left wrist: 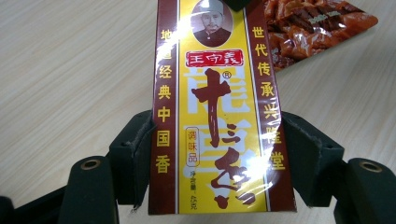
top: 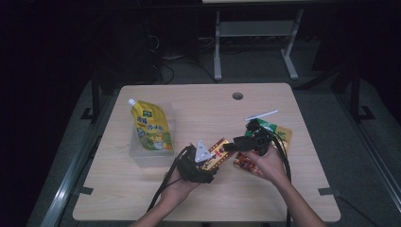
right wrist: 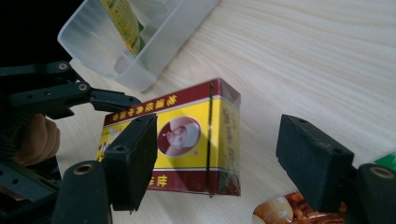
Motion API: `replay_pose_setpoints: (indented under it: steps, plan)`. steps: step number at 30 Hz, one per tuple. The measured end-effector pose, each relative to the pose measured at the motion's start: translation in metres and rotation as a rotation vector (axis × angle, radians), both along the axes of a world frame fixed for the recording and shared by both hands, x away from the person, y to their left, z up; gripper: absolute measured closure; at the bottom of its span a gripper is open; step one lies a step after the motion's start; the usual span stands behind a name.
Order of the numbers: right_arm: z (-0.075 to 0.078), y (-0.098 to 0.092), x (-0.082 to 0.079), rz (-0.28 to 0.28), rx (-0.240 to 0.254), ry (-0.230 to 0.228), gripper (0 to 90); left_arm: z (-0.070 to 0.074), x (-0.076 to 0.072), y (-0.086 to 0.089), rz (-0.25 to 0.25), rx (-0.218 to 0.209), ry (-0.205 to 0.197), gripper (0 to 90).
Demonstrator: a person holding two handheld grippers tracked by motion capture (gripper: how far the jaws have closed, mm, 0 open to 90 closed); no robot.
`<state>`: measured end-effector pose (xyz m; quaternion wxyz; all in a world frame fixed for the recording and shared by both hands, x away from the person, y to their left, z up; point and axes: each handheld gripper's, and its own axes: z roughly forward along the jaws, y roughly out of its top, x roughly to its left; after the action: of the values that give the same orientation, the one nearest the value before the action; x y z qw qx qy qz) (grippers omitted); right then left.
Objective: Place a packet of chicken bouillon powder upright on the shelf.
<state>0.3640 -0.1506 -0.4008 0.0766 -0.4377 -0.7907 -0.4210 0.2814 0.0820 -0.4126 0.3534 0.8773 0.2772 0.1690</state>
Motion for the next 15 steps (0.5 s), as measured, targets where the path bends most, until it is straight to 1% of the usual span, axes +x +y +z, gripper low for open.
replay_pose_setpoints:
  steps: [1,2,4,7,8,9,10,11,12,13,14,15]
  plan:
    - [0.000,0.000,0.000,0.000,0.000,0.000,28.7,0.000,0.000,0.000,0.003,-0.004,-0.001,32.3]
    - [-0.003,0.001,0.002,0.000,0.008,0.024,29.5,0.001,0.000,0.001,0.007,-0.010,-0.005,32.3]
    - [-0.003,0.001,0.003,0.004,0.012,0.032,29.5,0.002,0.001,0.001,0.011,-0.013,-0.008,32.3]
    - [-0.007,0.002,0.007,0.013,0.056,0.069,29.5,0.004,0.002,0.002,0.023,-0.034,-0.019,32.3]
    - [-0.007,0.002,0.007,0.013,0.056,0.069,29.5,0.004,0.002,0.002,0.023,-0.034,-0.019,32.3]
    - [-0.009,0.003,0.008,0.018,0.080,0.089,30.3,0.005,0.002,0.003,0.030,-0.045,-0.019,32.4]
    - [-0.009,0.003,0.008,0.018,0.080,0.089,30.3,0.005,0.002,0.003,0.030,-0.045,-0.019,32.3]
    - [-0.010,0.004,0.009,0.032,0.100,0.103,31.9,0.005,0.002,0.003,0.035,-0.050,-0.021,32.3]
    - [-0.010,0.005,0.009,0.035,0.106,0.117,32.9,0.005,0.002,0.003,0.035,-0.051,-0.021,32.3]
    - [-0.010,0.005,0.009,0.035,0.106,0.117,32.9,0.005,0.002,0.003,0.035,-0.051,-0.021,32.3]
    - [-0.011,0.007,0.009,0.052,0.114,0.120,36.0,0.005,0.003,0.003,0.034,-0.052,-0.022,32.4]
    - [-0.011,0.008,0.009,0.053,0.117,0.125,38.1,0.004,0.003,0.003,0.033,-0.054,-0.017,32.3]
